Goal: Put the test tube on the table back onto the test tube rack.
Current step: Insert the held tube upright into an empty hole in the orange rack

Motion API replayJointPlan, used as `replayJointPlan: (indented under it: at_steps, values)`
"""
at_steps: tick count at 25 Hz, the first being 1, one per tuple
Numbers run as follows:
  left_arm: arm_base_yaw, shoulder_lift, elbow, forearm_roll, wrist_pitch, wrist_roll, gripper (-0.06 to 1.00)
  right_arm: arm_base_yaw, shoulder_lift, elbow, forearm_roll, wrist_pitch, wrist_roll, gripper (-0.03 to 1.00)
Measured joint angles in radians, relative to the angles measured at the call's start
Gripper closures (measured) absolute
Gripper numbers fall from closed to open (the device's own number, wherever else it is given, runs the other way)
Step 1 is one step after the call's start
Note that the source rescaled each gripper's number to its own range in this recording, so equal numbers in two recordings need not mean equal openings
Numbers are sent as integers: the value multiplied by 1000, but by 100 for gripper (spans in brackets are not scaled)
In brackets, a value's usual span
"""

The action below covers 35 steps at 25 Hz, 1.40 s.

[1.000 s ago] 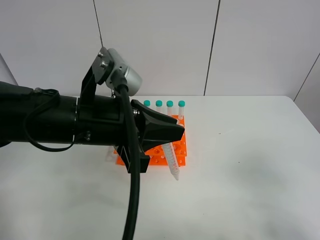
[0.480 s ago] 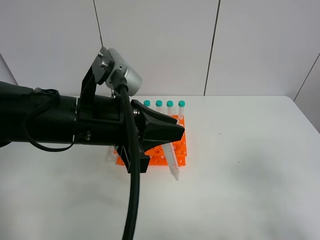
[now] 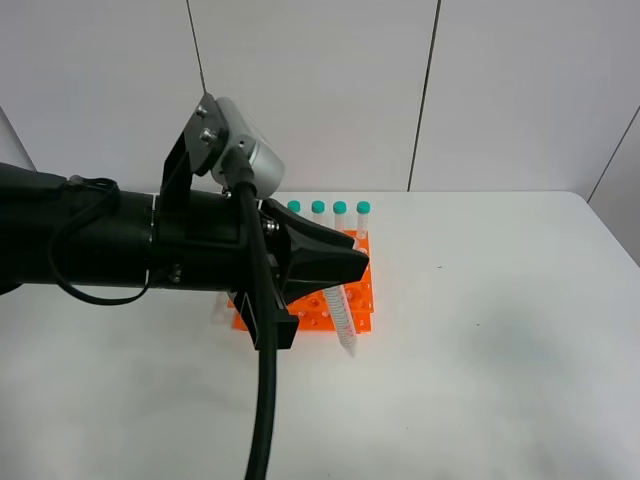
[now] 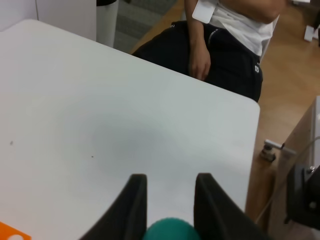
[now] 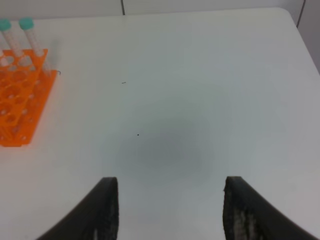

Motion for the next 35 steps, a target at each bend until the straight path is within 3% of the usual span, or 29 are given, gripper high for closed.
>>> replayJointPlan:
  at_steps: [9,12,15,17,21,24,26,28,30,32,35]
  values:
    - [0,0,-9,-1,-169,52,94,0,0,0,0,0,0,50]
    - [0,0,-26,61,-249,-29,94,0,0,0,0,0,0,50]
    - [0,1,-44,249,-355,-229,94,0,0,0,0,0,0,50]
    - [0,1,-47,453,-436,-459,94,0,0,0,0,0,0,50]
    - [0,10,-47,1047,-555,-1092,94,0,0,0,-1,0,0,50]
    - [10,44,-48,1439,-612,-1543,94,0,0,0,-1,0,0,50]
    - [27,85,-48,1621,-652,-1726,94,0,0,0,-1,0,0,50]
    - [57,133,-49,1727,-711,-1853,94,0,0,0,-1,0,0,50]
    - [95,188,-60,1749,-738,-1900,94,0,0,0,-1,0,0,50]
    - [120,232,-77,1727,-740,-1884,94,0,0,0,-1,0,0,50]
    - [131,286,-113,1673,-738,-1780,94,0,0,0,-1,0,0,50]
